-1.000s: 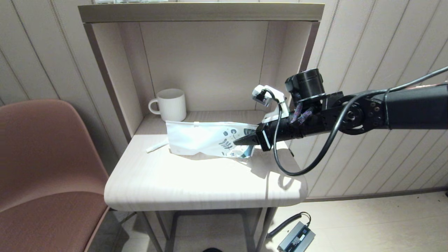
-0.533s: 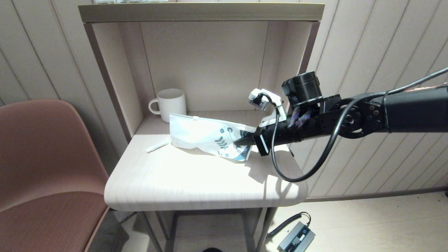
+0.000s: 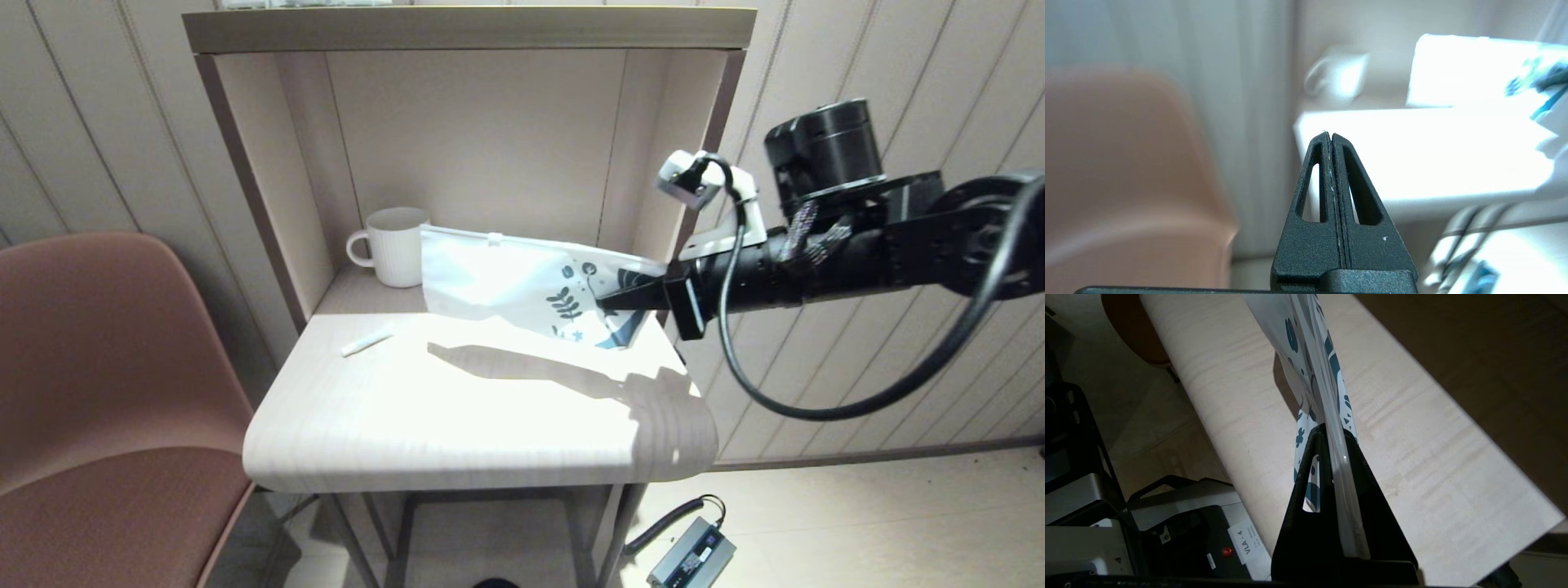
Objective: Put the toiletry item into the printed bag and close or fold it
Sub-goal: Open the storage bag
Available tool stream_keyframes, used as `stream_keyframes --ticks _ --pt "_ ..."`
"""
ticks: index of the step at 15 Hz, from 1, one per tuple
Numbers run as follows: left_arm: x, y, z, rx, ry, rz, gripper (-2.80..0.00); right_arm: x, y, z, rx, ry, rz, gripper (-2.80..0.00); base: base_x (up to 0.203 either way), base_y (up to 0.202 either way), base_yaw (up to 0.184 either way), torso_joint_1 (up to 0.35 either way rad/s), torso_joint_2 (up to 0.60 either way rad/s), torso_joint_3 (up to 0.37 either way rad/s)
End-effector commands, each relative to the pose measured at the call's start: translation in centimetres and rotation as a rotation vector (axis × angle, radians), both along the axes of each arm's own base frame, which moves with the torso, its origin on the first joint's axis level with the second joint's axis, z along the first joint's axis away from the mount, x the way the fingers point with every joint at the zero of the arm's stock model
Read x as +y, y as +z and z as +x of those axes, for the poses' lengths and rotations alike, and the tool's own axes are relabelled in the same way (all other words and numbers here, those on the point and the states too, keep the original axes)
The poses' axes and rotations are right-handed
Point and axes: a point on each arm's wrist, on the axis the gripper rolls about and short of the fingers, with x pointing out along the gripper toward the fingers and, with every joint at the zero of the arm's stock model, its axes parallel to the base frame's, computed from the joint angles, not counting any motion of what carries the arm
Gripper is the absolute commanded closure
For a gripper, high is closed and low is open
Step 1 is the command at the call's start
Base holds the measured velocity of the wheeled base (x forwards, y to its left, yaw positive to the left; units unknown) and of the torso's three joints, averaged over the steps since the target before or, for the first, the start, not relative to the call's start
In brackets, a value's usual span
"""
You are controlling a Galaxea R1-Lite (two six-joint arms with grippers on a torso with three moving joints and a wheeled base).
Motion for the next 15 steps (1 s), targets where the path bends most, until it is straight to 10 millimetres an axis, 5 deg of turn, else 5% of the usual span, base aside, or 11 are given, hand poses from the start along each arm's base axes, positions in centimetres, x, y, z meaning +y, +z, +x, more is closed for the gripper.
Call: stream_keyframes --ticks 1,4,7,11,15 --pt "-0.3 6.1 4.5 0.078 -0.101 -0.017 0.00 -1.9 4.1 -4.7 -0.046 0.003 0.022 0.00 0.000 0.000 0.000 0.000 0.00 0.000" --pt "-1.0 10.0 8.0 0.115 -0.402 -0.007 0.00 -2.3 6.2 -10.3 0.023 0.083 -0.005 0.00 0.000 0.000 0.000 0.000 0.00 0.000" --pt "-1.6 11.1 11.9 0.202 -0.740 0.007 0.00 -1.9 7.3 -12.9 0.120 0.159 -0.056 0.00 0.000 0.000 0.000 0.000 0.00 0.000" --pt "-3.1 9.6 18.7 0.329 -1.004 0.026 0.00 0.0 6.7 -12.0 0.242 0.217 -0.137 0.00 0.000 0.000 0.000 0.000 0.00 0.000" --pt "-5.4 6.7 21.4 0.355 -1.165 0.118 0.00 1.8 4.5 -10.1 0.323 0.248 -0.203 0.00 0.000 0.000 0.000 0.000 0.00 0.000"
